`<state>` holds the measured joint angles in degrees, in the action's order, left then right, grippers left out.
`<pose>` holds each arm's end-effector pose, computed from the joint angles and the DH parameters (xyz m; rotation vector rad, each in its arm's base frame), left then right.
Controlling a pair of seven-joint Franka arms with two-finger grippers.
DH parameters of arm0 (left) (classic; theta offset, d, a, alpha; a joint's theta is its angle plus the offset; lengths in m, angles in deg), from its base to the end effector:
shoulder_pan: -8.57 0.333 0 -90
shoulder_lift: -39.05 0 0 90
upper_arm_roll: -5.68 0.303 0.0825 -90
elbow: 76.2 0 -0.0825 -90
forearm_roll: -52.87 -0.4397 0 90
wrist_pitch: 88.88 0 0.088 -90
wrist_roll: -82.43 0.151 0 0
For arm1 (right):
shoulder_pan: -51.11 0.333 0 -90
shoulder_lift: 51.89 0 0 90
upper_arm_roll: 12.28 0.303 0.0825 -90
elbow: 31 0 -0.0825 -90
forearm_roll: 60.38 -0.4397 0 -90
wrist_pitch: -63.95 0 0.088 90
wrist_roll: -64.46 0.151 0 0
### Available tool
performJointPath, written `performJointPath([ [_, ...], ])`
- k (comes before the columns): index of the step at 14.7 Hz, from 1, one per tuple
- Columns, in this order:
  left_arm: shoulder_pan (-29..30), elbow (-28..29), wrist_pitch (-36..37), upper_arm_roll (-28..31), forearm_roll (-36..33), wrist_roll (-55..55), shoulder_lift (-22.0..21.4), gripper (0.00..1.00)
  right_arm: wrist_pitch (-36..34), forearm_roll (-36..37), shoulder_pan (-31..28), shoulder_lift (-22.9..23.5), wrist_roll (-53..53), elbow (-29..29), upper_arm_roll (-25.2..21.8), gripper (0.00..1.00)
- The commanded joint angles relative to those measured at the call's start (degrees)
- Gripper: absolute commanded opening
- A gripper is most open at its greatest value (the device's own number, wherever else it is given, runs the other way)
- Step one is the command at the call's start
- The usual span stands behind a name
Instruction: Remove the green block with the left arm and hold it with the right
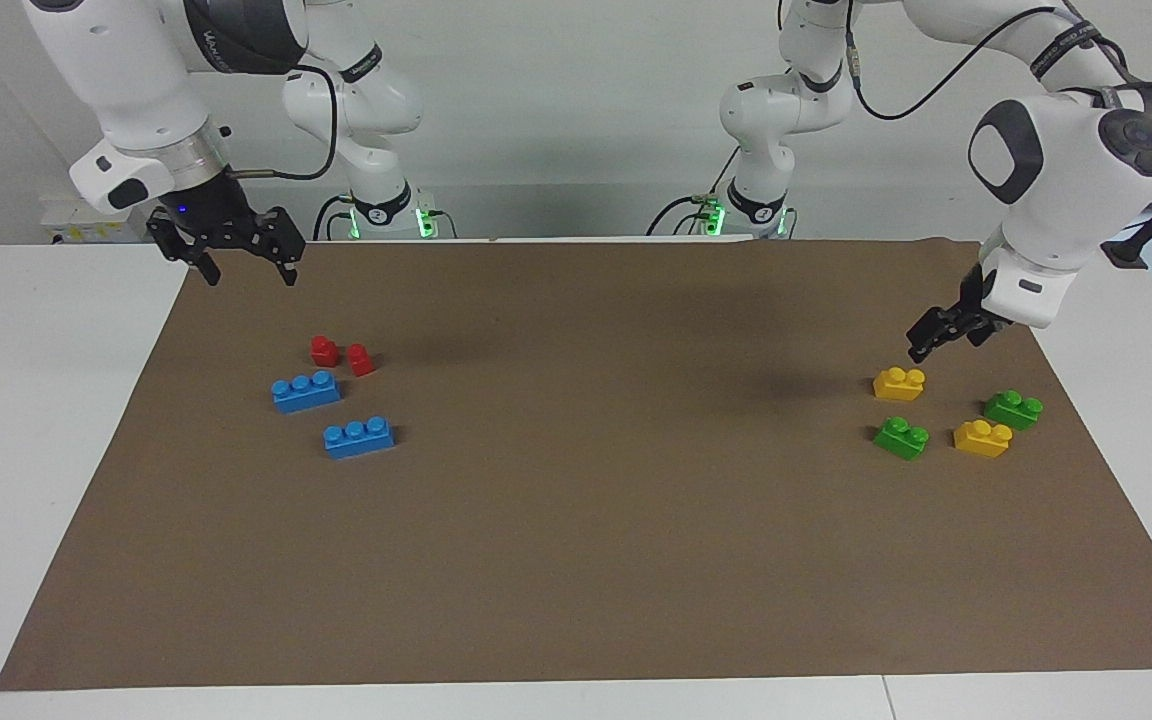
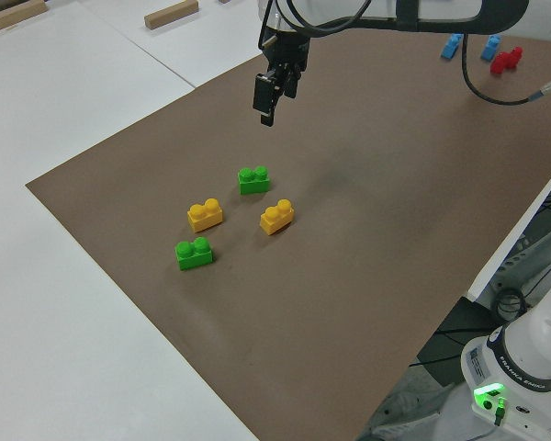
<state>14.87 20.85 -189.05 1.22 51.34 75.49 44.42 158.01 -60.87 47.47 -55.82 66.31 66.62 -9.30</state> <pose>0.6391 0.0252 0.4588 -3.1118 -0.2310 0.0594 0.5946 -0.0049 0.5445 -3.1358 0.0698 -0.0099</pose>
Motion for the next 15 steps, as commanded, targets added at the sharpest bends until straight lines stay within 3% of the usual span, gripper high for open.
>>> performJointPath([
  [1, -0.15, -0.11, 4.45, -0.29, 0.13, 2.63, -3.43, 1.0, -0.02, 1.1, -0.66, 0.58, -1.24, -0.86, 0.44, 1.0],
  [6, -0.15, -4.23, 13.85, -1.43, 1.7, 4.82, -4.93, 1.0, -0.02, 1.1, -0.75, 0.67, -1.23, -0.86, 0.44, 1.0],
  [15, -0.06, -4.41, 12.9, -1.26, 3.55, 12.3, -6.61, 1.0, -0.28, 1.1, -0.93, 0.67, -1.32, -0.86, 0.18, 1.0],
])
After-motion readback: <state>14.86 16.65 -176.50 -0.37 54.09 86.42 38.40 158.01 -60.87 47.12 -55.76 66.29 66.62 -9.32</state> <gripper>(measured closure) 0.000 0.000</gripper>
